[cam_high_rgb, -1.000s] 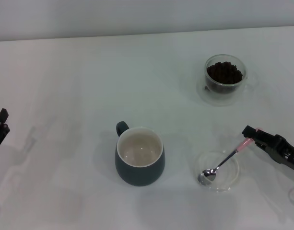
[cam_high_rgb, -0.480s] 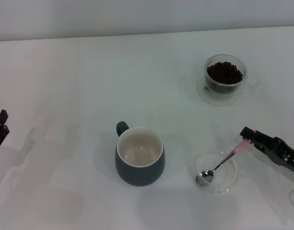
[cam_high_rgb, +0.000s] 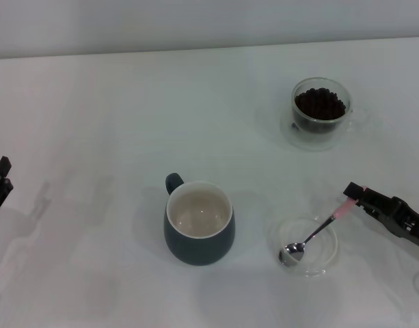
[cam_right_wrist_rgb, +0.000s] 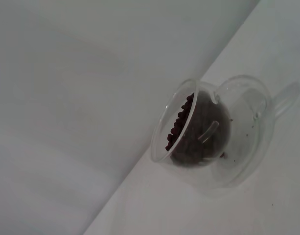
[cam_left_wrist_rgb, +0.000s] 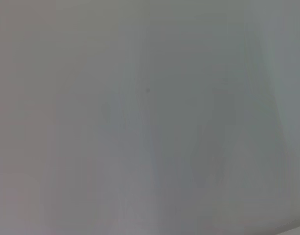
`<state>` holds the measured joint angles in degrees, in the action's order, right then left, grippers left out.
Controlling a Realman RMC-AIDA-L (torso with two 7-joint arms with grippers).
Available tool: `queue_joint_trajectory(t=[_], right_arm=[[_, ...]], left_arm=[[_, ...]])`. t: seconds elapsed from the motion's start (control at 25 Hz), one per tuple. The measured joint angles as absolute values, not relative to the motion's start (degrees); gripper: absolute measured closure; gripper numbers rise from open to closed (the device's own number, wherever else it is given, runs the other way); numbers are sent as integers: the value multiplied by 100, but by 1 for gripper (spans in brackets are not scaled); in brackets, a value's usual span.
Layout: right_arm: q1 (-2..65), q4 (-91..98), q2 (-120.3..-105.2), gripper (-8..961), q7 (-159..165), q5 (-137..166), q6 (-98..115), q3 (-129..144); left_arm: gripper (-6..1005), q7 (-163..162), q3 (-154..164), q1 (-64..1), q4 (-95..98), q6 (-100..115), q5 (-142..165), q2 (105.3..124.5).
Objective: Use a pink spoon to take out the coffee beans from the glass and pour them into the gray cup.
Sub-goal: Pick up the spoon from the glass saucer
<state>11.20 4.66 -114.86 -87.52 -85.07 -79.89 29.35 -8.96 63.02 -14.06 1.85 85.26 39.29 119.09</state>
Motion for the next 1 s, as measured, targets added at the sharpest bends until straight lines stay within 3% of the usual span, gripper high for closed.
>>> queue_joint_trajectory(t=[0.44, 1.0], right_arm=[[1139, 378, -11486, 660, -8736, -8531, -8017, 2923], [1179, 314, -11496, 792, -8703, -8546, -8042, 2927]], left_arm=[[234, -877, 6302, -1424, 173, 8521, 3929, 11909], [235, -791, 6302, -1424, 186, 8516, 3929, 11909]])
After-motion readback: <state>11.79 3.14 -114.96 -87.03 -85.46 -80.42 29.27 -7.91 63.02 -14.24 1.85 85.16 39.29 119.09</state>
